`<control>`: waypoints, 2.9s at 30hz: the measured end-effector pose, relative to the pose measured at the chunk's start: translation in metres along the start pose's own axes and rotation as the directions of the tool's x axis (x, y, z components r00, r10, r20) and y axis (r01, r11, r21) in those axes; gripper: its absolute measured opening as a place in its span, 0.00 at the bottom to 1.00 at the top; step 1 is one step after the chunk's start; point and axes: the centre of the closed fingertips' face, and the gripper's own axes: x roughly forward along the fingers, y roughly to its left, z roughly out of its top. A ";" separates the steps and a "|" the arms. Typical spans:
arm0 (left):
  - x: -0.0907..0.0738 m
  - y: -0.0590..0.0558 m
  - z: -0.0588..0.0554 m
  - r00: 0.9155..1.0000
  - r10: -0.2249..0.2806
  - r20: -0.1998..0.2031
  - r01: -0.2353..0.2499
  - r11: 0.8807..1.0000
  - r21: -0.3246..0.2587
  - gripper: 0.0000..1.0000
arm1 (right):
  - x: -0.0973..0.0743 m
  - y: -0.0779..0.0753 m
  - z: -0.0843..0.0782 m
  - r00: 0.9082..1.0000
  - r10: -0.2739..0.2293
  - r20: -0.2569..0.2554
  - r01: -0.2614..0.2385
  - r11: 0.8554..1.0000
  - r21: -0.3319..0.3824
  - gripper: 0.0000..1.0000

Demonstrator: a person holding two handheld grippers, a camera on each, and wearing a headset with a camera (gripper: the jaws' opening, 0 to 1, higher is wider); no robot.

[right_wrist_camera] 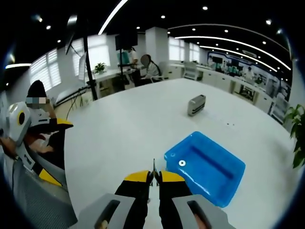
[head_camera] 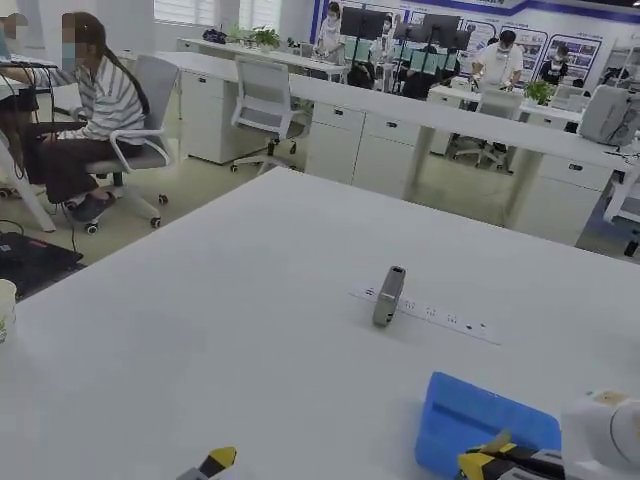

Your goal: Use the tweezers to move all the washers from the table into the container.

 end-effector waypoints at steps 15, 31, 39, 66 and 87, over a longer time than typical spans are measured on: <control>0.001 0.000 -0.001 1.000 0.001 -0.006 -0.001 1.000 0.005 0.96 | 0.009 0.007 -0.028 0.998 0.020 -0.066 -0.019 1.000 0.016 0.03; 0.001 0.000 -0.003 1.000 0.004 -0.018 -0.004 1.000 0.011 0.96 | 0.015 0.006 -0.040 0.995 0.015 -0.101 -0.014 1.000 0.011 0.03; 0.002 0.000 -0.005 1.000 0.004 -0.029 -0.004 1.000 0.016 0.96 | 0.017 0.004 -0.039 0.996 0.018 -0.091 -0.016 1.000 0.017 0.03; 0.002 0.000 -0.006 0.999 0.009 -0.036 -0.009 1.000 0.026 0.95 | 0.009 0.006 -0.036 0.995 0.026 -0.093 -0.023 0.999 0.034 0.01; -0.003 0.007 0.001 0.999 0.038 0.008 -0.038 0.999 -0.008 0.98 | -0.009 0.000 -0.006 0.996 0.031 -0.081 -0.033 0.999 -0.017 0.01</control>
